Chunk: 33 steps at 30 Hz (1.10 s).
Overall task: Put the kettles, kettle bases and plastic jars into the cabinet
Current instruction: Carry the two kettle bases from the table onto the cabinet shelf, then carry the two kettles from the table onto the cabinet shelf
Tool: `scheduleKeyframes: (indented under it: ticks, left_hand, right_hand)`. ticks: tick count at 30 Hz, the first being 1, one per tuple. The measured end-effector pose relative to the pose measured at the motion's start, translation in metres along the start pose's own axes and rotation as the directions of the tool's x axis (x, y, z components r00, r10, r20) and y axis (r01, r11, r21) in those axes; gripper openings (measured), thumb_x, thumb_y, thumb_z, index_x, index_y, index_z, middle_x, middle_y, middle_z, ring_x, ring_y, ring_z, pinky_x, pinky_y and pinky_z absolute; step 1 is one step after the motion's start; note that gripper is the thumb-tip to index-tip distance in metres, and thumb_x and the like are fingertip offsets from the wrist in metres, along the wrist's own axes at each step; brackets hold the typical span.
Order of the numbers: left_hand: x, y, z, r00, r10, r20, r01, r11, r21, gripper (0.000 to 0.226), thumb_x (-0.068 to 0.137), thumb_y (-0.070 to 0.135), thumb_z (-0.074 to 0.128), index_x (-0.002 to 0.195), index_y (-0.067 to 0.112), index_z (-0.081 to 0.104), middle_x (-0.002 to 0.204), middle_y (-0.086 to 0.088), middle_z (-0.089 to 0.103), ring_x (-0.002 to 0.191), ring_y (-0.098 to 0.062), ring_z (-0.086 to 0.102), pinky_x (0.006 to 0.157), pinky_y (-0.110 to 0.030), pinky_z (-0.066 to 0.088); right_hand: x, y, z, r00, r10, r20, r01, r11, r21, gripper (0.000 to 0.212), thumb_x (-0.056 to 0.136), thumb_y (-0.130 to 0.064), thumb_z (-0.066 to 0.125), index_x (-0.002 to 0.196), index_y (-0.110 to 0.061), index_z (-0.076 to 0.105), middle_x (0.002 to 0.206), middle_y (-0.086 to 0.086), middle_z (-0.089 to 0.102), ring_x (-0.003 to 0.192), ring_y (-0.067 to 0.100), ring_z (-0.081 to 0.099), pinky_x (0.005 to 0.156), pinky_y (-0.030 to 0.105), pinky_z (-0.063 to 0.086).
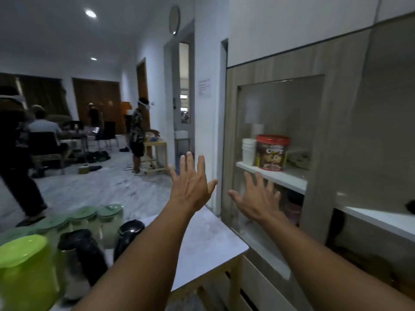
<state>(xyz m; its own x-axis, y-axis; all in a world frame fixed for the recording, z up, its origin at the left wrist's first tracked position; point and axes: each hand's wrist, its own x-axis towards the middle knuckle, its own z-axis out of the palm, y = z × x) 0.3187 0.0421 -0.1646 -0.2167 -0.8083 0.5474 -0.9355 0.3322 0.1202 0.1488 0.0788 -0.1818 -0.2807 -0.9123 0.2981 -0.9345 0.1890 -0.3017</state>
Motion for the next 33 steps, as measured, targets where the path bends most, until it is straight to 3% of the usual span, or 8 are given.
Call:
scheduleKeyframes:
  ticks: [7,16,18,20,24,27,30,33]
  left_hand:
    - [-0.091,-0.181,-0.06,0.928,-0.373,-0.02,0.369,0.906,0.207,0.082,0.096,0.06,0.033,0.156,0.014,0.001,0.163,-0.021,0.0,0.15,-0.038,0.001,0.114,-0.066,0.007]
    - [-0.21,-0.333,-0.041,0.665,-0.745,0.05,0.696,0.643,0.321,0.08,0.094,0.058,0.041,0.154,0.014,0.012,0.161,-0.02,0.011,0.147,-0.039,0.015,0.113,-0.06,0.018]
    - [-0.224,-0.357,-0.024,0.648,-0.759,0.056,0.711,0.63,0.313,0.076,0.094,0.056,0.044,0.152,0.013,0.02,0.156,-0.02,0.021,0.141,-0.038,0.026,0.11,-0.052,0.029]
    - [-0.227,-0.374,-0.007,0.685,-0.725,0.069,0.684,0.673,0.283,0.067,0.094,0.051,0.048,0.145,0.012,0.031,0.146,-0.017,0.035,0.13,-0.035,0.04,0.101,-0.043,0.039]
    - [-0.202,-0.373,0.039,0.751,-0.636,0.177,0.621,0.772,0.136,0.054,0.093,0.043,0.054,0.135,0.01,0.042,0.13,-0.013,0.045,0.118,-0.033,0.05,0.092,-0.04,0.044]
    - [-0.175,-0.356,0.076,0.725,-0.626,0.287,0.651,0.759,0.011,0.049,0.093,0.041,0.055,0.13,0.009,0.044,0.128,-0.013,0.049,0.118,-0.033,0.051,0.093,-0.041,0.043]
    - [-0.148,-0.344,0.109,0.584,-0.707,0.399,0.794,0.6,-0.1,0.055,0.09,0.05,0.056,0.123,0.006,0.05,0.122,-0.014,0.058,0.115,-0.035,0.056,0.089,-0.04,0.045]
    - [-0.123,-0.334,0.134,0.408,-0.731,0.547,0.91,0.276,-0.309,0.062,0.086,0.057,0.058,0.119,0.004,0.061,0.116,-0.014,0.066,0.112,-0.036,0.06,0.085,-0.032,0.046]
  right_hand:
    - [-0.033,-0.191,0.069,0.913,-0.38,0.152,0.365,0.924,0.118,0.081,0.092,-0.067,0.039,0.157,-0.027,0.012,0.167,0.003,0.002,0.15,0.044,0.008,0.114,0.064,0.019]
    - [-0.094,-0.331,0.2,0.703,-0.63,0.331,0.582,0.776,0.241,0.072,0.094,-0.059,0.044,0.15,-0.017,0.028,0.158,0.011,0.025,0.134,0.043,0.038,0.107,0.049,0.035]
    - [-0.093,-0.346,0.231,0.693,-0.602,0.396,0.545,0.798,0.258,0.072,0.093,-0.058,0.045,0.15,-0.018,0.026,0.16,0.01,0.022,0.139,0.042,0.033,0.109,0.052,0.034]
    - [-0.083,-0.354,0.256,0.731,-0.542,0.414,0.487,0.84,0.24,0.072,0.092,-0.058,0.047,0.15,-0.019,0.027,0.16,0.009,0.021,0.141,0.043,0.03,0.11,0.055,0.032]
    - [-0.055,-0.344,0.28,0.842,-0.385,0.377,0.358,0.923,0.143,0.062,0.093,-0.054,0.048,0.14,-0.015,0.037,0.154,0.01,0.029,0.137,0.046,0.028,0.109,0.06,0.029]
    - [-0.033,-0.325,0.288,0.915,-0.256,0.312,0.248,0.966,0.068,0.06,0.093,-0.048,0.05,0.139,-0.011,0.037,0.153,0.017,0.028,0.135,0.047,0.031,0.106,0.059,0.031]
    - [-0.019,-0.306,0.295,0.956,-0.047,0.288,0.01,0.992,0.128,0.067,0.089,-0.046,0.059,0.137,-0.007,0.033,0.14,0.023,0.038,0.125,0.045,0.043,0.099,0.056,0.04]
    - [-0.011,-0.292,0.305,0.902,0.211,0.376,-0.33,0.899,0.288,0.07,0.085,-0.048,0.064,0.131,-0.005,0.033,0.132,0.022,0.051,0.12,0.044,0.052,0.095,0.05,0.043]
